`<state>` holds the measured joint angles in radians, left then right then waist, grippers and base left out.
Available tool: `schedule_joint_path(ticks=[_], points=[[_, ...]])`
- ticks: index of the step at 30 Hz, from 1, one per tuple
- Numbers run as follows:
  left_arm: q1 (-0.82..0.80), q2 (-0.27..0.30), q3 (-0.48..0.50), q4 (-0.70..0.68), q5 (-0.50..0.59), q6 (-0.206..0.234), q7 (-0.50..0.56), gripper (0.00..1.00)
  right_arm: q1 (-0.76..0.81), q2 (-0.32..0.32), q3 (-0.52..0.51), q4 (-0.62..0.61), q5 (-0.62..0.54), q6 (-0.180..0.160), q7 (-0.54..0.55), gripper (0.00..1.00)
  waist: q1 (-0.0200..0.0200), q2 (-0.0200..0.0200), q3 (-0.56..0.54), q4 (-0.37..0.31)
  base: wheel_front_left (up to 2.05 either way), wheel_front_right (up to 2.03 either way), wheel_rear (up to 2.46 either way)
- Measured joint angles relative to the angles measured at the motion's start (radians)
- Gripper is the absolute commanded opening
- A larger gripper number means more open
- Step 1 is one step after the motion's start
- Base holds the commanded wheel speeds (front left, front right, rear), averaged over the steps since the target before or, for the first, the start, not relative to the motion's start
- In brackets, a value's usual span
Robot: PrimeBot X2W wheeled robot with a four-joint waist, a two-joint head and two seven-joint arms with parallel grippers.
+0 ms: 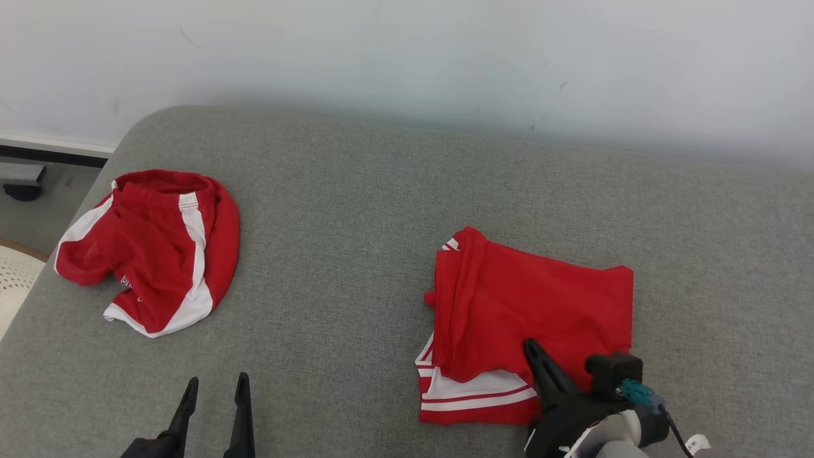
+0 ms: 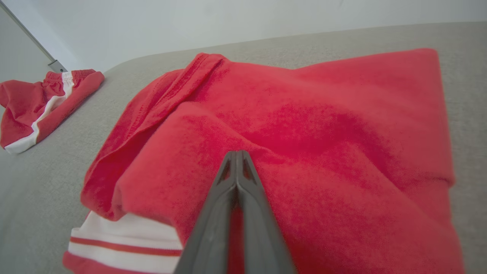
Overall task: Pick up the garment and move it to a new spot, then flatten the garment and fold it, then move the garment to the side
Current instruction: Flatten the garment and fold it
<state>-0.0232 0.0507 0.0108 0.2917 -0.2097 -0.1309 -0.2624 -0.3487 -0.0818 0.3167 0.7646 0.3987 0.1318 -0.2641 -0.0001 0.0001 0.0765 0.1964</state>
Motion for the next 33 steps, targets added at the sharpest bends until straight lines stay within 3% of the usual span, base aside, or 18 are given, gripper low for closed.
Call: schedule_joint_path(ticks=[11, 16, 23, 33], points=[[-0.005, 0.0, -0.008, 0.002, -0.004, 0.0, 0.0, 1.0, 0.009, 0.031, 0.19, 0.008, 0.055, 0.0, 0.0, 0.0, 0.0, 0.0, 0.012, 0.011, 0.0, 0.0, 0.0], [-0.006, 0.0, -0.004, 0.003, -0.004, 0.0, 0.0, 1.0, 0.002, 0.032, 0.216, -0.03, 0.084, 0.0, 0.0, 0.0, 0.0, 0.0, 0.01, 0.001, 0.0, 0.0, 0.0], [0.001, 0.0, 0.009, -0.007, -0.004, 0.0, 0.0, 1.0, 0.031, 0.01, 0.118, -0.166, 0.036, 0.0, 0.0, 0.0, 0.0001, 0.0, -0.005, -0.035, 0.0, 0.0, 0.0], [0.024, 0.0, 0.051, -0.036, 0.007, 0.0, 0.0, 1.0, 0.154, -0.028, -0.149, -0.377, -0.041, 0.0, 0.0, 0.02, 0.0, 0.0, -0.032, -0.112, 0.0, 0.0, 0.0]])
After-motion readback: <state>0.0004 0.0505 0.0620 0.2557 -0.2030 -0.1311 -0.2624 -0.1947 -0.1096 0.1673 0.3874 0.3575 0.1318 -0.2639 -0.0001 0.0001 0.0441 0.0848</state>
